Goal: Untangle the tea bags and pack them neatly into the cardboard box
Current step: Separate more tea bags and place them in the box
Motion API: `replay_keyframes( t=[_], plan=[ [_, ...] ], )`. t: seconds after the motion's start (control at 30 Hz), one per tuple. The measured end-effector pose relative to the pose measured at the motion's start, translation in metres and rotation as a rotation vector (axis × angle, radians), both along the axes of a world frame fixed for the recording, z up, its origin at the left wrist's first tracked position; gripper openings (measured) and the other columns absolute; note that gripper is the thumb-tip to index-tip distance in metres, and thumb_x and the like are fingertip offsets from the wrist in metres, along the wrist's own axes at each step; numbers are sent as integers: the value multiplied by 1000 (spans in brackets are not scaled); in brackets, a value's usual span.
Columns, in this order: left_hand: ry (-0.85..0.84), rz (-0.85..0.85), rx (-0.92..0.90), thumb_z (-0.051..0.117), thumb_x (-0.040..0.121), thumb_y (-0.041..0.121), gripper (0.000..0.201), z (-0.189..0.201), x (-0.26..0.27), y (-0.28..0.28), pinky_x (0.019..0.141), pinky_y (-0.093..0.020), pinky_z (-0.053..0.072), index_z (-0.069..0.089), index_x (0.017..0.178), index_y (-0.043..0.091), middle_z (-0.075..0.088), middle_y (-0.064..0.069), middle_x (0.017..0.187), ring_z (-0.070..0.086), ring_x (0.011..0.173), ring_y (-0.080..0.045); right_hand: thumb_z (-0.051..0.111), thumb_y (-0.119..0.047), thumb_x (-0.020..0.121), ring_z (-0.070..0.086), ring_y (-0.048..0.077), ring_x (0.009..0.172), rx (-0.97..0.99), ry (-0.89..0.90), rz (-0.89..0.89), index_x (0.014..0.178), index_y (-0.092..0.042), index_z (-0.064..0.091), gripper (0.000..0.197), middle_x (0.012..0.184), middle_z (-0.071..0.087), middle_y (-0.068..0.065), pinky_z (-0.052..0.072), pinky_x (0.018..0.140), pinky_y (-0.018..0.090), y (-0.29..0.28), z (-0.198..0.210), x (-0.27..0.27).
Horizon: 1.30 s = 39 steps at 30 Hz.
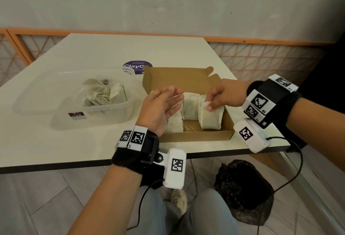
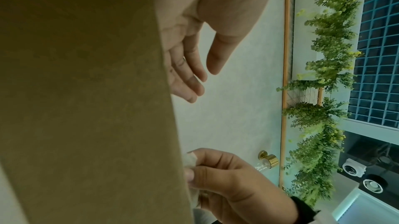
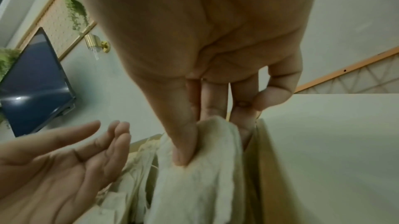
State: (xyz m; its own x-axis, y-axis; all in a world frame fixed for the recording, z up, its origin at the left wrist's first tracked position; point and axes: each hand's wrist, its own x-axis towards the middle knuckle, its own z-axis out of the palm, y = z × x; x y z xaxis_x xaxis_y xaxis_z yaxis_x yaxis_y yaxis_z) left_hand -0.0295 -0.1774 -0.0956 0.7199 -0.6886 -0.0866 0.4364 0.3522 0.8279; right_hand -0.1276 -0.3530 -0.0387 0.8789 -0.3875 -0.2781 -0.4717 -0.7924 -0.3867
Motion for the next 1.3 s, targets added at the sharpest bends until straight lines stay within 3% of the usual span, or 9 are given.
replay_keyframes(
  t=[0.23,0.33,0.43,0.53,0.73,0.9,1.07,1.17,1.3],
  plan=[
    [-4,15,-3,55,94,13,7,-1,0,0,67,-22,55,61,93,15,71,-3,93,70,82,-12,74,-24,75,58,13,90,-7,-21,50,80,-27,68,9,92,68,-5,44,90,28,9,8,8],
    [-7,15,-2,54,95,13,7,-1,0,0,68,-22,55,61,93,15,70,-3,93,69,84,-13,74,-22,76,55,10,80,-46,69,80,83,-22,70,8,77,63,-10,43,81,23,11,11,7],
    [-6,12,-4,54,95,13,8,0,0,1,69,-22,55,62,92,15,70,-2,93,69,84,-13,72,-22,78,52,11,85,-169,81,38,96,-17,69,19,76,58,-12,40,71,22,4,6,9],
    [-12,8,-2,54,95,13,9,0,0,1,69,-22,54,62,90,15,70,-2,92,68,85,-13,70,-23,80,51,12,87,-229,13,-13,102,-17,68,23,74,54,-14,36,77,24,-1,3,9],
    [-16,7,4,54,95,13,10,0,0,1,67,-21,54,62,90,16,70,-1,90,68,84,-13,71,-26,79,54,12,83,-231,5,2,108,-19,64,30,84,61,-4,40,69,22,-1,2,0],
    [-18,9,6,55,94,13,9,0,0,1,67,-21,53,61,90,16,70,-1,90,68,83,-13,74,-33,75,51,13,89,-304,35,38,117,-24,56,47,100,56,-5,40,77,25,1,-5,-12],
    [-22,10,8,55,94,12,9,0,-1,1,67,-20,53,62,89,16,69,-1,91,67,83,-13,73,-20,75,48,10,72,-263,-187,66,91,-24,54,24,82,55,-6,34,59,18,10,0,-30],
    [-26,17,8,55,94,13,9,0,-1,2,68,-21,53,62,90,17,70,0,90,67,84,-13,65,-24,81,54,2,74,-202,-88,196,87,-27,65,7,79,62,-13,41,67,16,26,-1,-43],
    [-26,19,17,54,94,12,10,1,-1,1,67,-20,53,62,91,16,70,1,87,68,83,-12,47,-37,93,54,6,97,-325,50,350,110,-35,64,24,104,64,-16,36,94,29,30,-18,-43]
  ],
)
